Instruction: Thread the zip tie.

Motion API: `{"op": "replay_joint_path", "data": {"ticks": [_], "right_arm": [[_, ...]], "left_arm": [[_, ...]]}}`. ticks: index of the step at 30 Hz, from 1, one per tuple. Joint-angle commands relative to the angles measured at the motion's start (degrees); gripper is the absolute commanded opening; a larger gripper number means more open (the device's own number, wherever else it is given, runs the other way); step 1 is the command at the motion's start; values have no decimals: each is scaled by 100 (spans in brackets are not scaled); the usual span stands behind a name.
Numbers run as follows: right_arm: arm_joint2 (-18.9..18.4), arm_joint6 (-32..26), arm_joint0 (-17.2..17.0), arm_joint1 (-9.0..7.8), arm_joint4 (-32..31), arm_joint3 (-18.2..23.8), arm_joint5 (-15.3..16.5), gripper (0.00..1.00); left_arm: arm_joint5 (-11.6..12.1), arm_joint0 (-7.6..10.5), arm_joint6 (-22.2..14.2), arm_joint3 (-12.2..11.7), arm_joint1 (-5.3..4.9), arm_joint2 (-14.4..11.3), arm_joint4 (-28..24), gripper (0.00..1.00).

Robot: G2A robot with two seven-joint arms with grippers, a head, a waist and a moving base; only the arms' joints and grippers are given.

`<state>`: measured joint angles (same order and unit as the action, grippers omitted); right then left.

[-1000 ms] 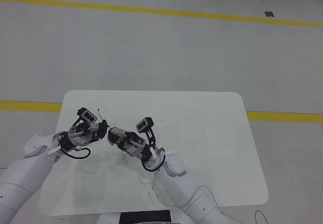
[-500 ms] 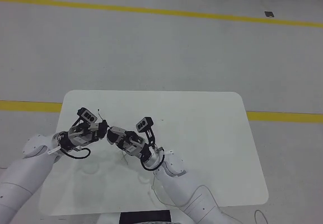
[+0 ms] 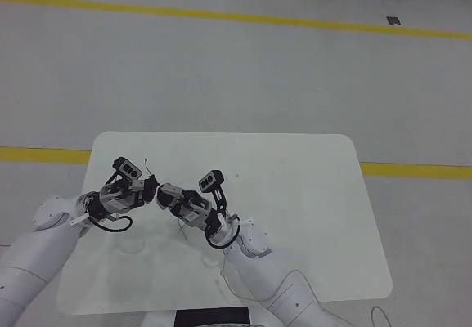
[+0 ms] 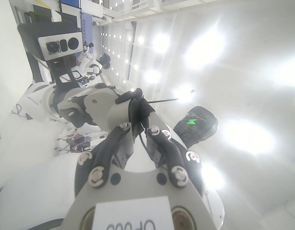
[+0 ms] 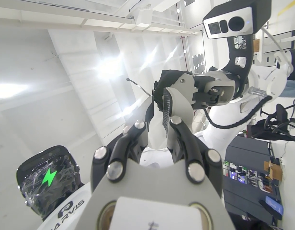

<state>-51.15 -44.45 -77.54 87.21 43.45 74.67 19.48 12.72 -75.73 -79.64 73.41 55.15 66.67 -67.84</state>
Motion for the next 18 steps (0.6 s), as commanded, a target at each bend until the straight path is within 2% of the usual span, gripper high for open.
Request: {"op": "replay_joint_path", "data": {"ticks": [1, 4, 18], "right_arm": [[-4, 4, -3, 5, -9, -2, 0, 6], [-10, 22, -7, 15, -24, -8, 0, 0], [-126, 126, -75, 29, -252, 39, 0, 0]], "left_arm": [[0, 0, 0, 0, 0, 0, 0, 0], [0, 0, 0, 0, 0, 0, 0, 0], [0, 0, 0, 0, 0, 0, 0, 0]]}}
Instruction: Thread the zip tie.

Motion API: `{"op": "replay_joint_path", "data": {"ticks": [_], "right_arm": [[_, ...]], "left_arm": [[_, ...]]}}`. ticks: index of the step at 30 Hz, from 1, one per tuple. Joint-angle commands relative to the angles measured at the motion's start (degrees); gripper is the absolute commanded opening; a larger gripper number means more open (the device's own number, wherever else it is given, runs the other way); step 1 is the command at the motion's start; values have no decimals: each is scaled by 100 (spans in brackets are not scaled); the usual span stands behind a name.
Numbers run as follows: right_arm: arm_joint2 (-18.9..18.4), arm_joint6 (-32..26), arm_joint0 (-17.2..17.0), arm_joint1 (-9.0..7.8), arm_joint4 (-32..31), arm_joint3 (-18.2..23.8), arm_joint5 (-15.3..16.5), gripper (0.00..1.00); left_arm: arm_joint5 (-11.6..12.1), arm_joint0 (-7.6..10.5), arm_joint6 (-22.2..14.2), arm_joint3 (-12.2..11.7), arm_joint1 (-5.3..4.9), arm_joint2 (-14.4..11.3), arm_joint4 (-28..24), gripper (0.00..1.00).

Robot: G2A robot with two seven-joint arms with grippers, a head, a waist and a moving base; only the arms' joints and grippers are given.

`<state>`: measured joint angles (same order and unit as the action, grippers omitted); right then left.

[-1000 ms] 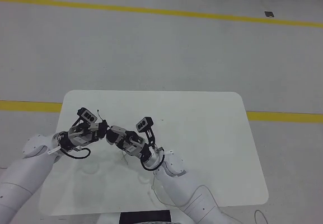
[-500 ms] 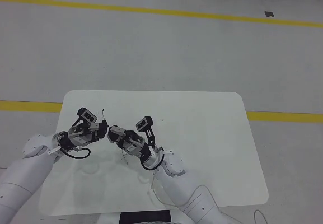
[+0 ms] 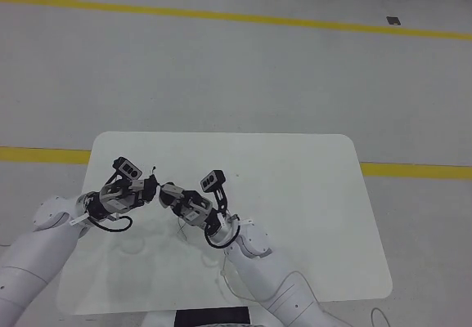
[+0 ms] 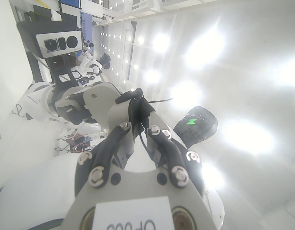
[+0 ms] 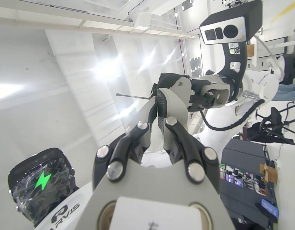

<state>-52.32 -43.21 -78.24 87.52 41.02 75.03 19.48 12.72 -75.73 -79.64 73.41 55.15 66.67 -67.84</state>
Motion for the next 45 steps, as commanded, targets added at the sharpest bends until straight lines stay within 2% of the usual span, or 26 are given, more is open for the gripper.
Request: {"op": "replay_joint_path", "data": {"ticks": [1, 45], "right_arm": [[-29, 10, -15, -2, -28, 8, 0, 0], [-841, 248, -535, -203, -386, 447, 0, 0]], "left_arm": [[0, 0, 0, 0, 0, 0, 0, 0], [0, 0, 0, 0, 0, 0, 0, 0]]}}
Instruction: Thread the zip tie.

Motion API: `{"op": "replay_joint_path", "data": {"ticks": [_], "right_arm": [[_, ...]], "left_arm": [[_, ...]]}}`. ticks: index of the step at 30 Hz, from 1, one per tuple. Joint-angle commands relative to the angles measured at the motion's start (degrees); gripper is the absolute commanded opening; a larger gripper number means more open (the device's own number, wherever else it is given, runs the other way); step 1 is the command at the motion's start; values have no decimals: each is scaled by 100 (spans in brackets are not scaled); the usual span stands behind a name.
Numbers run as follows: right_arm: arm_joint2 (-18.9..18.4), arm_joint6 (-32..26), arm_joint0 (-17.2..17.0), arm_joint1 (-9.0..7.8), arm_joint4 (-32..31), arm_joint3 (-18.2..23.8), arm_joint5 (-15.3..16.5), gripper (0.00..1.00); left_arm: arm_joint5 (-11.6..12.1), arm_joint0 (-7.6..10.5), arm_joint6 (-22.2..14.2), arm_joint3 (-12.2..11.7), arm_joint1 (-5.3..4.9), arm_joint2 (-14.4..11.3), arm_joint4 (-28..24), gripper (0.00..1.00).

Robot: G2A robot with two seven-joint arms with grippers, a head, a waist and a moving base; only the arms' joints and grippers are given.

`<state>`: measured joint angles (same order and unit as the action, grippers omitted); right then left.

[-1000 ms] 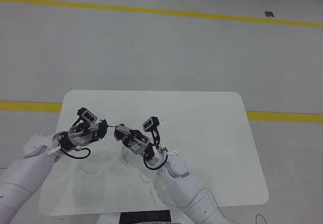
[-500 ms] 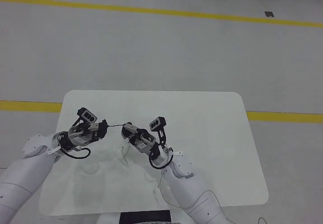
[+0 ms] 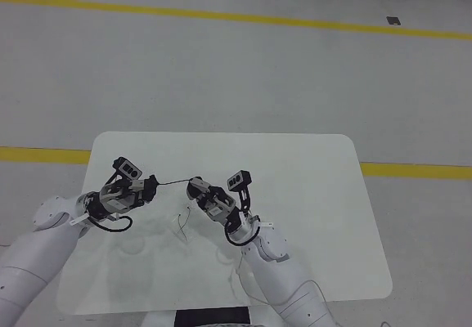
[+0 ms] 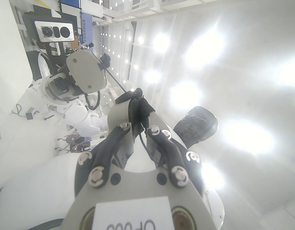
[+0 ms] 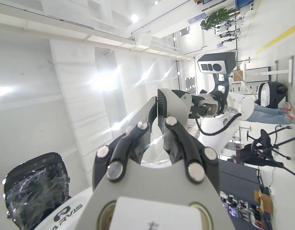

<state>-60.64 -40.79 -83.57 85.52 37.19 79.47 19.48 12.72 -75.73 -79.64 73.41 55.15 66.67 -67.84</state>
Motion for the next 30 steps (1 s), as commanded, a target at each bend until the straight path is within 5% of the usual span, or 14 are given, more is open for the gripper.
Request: {"op": "replay_joint_path", "data": {"ticks": [1, 30], "right_arm": [[-16, 12, -2, -7, -4, 5, 0, 0], [-429, 235, -231, -98, -187, 186, 0, 0]], "left_arm": [[0, 0, 0, 0, 0, 0, 0, 0], [0, 0, 0, 0, 0, 0, 0, 0]]}}
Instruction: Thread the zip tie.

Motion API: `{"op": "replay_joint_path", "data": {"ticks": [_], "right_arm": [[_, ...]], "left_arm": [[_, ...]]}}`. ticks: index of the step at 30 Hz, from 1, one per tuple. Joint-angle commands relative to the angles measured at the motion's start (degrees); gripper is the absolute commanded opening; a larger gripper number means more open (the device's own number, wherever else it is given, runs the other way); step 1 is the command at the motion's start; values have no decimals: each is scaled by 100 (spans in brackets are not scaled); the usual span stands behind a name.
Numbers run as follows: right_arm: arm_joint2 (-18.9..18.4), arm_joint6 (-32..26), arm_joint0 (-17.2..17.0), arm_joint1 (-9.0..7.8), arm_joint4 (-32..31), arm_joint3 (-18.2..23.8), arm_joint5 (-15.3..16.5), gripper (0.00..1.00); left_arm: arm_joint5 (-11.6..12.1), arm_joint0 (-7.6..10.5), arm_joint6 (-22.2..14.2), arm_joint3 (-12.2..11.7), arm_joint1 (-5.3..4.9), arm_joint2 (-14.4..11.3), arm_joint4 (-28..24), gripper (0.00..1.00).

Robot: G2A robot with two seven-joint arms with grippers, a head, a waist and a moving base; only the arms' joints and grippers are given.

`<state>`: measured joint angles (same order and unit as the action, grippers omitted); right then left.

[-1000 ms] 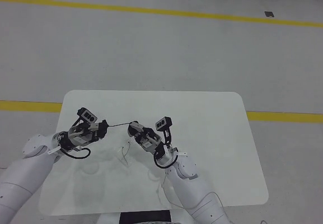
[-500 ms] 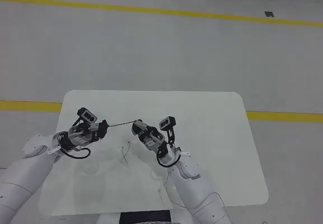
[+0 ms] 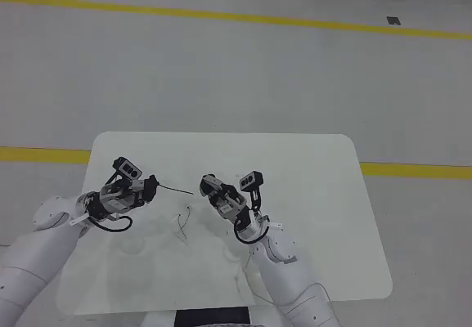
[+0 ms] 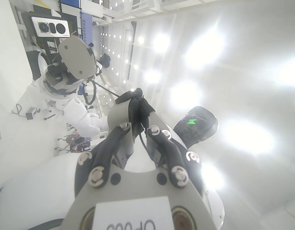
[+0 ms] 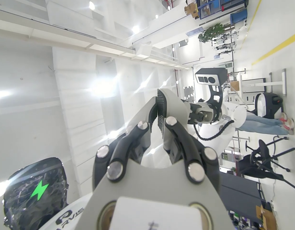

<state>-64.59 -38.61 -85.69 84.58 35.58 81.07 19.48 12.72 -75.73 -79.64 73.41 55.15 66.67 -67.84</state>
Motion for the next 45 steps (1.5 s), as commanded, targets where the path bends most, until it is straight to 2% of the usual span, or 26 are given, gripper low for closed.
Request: {"op": "replay_joint_path", "data": {"ticks": [1, 6, 7, 8, 9, 10, 24, 27, 32, 38, 41, 45], "right_arm": [[-115, 58, -51, -15, -79, 82, 0, 0], [-386, 199, -236, -58, -421, 379, 0, 0], [-418, 235, -269, -62, -485, 438, 0, 17], [-450, 284, -312, -65, -550, 513, 0, 30], [-462, 296, -336, -67, -615, 569, 0, 49], [-459, 280, -352, -70, -708, 612, 0, 100], [-466, 317, -357, -73, -807, 639, -4, 100], [-557, 494, -366, -101, -1043, 728, 0, 100], [-852, 831, -498, -147, -1531, 1071, 0, 100], [-1180, 1148, -676, -147, -1848, 1486, 0, 100], [-1331, 1281, -756, -130, -1953, 1642, 0, 100], [-1430, 1317, -827, -102, -2025, 1703, 0, 100]], "left_arm": [[0, 0, 0, 0, 0, 0, 0, 0], [0, 0, 0, 0, 0, 0, 0, 0], [0, 0, 0, 0, 0, 0, 0, 0], [0, 0, 0, 0, 0, 0, 0, 0], [0, 0, 0, 0, 0, 0, 0, 0], [0, 0, 0, 0, 0, 0, 0, 0], [0, 0, 0, 0, 0, 0, 0, 0], [-74, -29, 182, 146, 8, -6, 50, 0], [-377, -87, 117, 314, 20, 27, -139, 0], [-561, -86, 165, 362, 24, 65, -51, 0], [-794, -105, 285, 455, 15, 78, 49, 0], [-1063, -186, 537, 698, 0, 131, 105, 0]]}}
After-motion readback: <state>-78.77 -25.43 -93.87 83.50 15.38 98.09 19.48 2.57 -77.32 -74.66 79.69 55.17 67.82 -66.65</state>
